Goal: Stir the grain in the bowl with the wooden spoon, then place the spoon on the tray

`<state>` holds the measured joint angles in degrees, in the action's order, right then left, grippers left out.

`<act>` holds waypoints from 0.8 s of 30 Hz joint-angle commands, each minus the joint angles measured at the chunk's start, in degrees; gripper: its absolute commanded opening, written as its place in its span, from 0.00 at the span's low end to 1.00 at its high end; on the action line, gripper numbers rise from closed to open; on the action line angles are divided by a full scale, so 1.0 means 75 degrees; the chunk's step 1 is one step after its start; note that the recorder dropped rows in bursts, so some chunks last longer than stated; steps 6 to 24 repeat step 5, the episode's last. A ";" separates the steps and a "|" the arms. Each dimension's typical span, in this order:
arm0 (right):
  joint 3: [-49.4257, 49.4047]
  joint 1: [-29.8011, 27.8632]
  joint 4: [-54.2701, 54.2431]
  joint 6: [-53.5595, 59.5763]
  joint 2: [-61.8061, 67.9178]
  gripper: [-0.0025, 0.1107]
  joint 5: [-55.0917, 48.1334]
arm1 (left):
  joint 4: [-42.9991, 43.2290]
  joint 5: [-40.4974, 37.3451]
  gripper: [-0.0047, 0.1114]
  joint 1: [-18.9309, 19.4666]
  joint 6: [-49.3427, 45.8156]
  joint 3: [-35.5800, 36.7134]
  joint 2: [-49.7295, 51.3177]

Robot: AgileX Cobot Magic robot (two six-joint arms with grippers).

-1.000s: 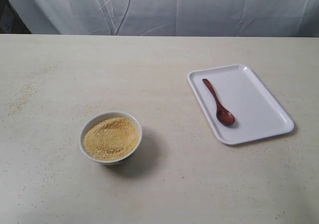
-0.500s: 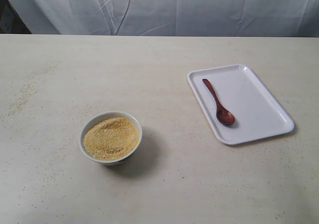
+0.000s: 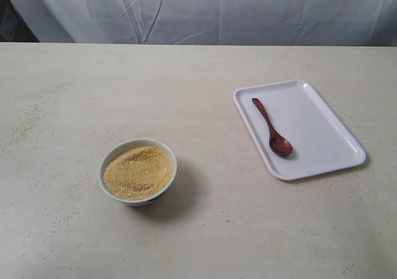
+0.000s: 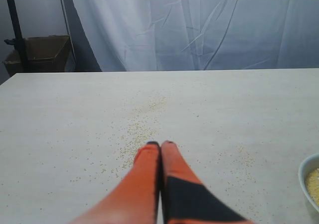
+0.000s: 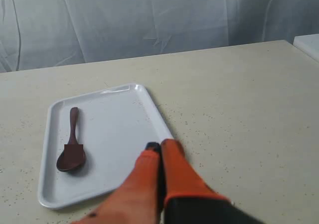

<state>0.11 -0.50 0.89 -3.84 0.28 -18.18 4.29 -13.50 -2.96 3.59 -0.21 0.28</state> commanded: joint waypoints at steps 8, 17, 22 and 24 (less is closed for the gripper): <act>-0.0015 -0.0049 -0.0012 0.0003 -0.0038 0.01 0.0083 | -0.0021 0.0036 0.04 0.0006 0.0026 0.0028 -0.0037; -0.0015 -0.0049 -0.0012 0.0003 -0.0038 0.01 0.0083 | -0.0021 0.0036 0.04 0.0006 0.0026 0.0028 -0.0037; -0.0015 -0.0049 -0.0012 0.0003 -0.0038 0.01 0.0083 | -0.0021 0.0036 0.04 0.0006 0.0026 0.0028 -0.0037; -0.0015 -0.0049 -0.0012 0.0003 -0.0038 0.01 0.0083 | -0.0021 0.0036 0.04 0.0006 0.0026 0.0028 -0.0037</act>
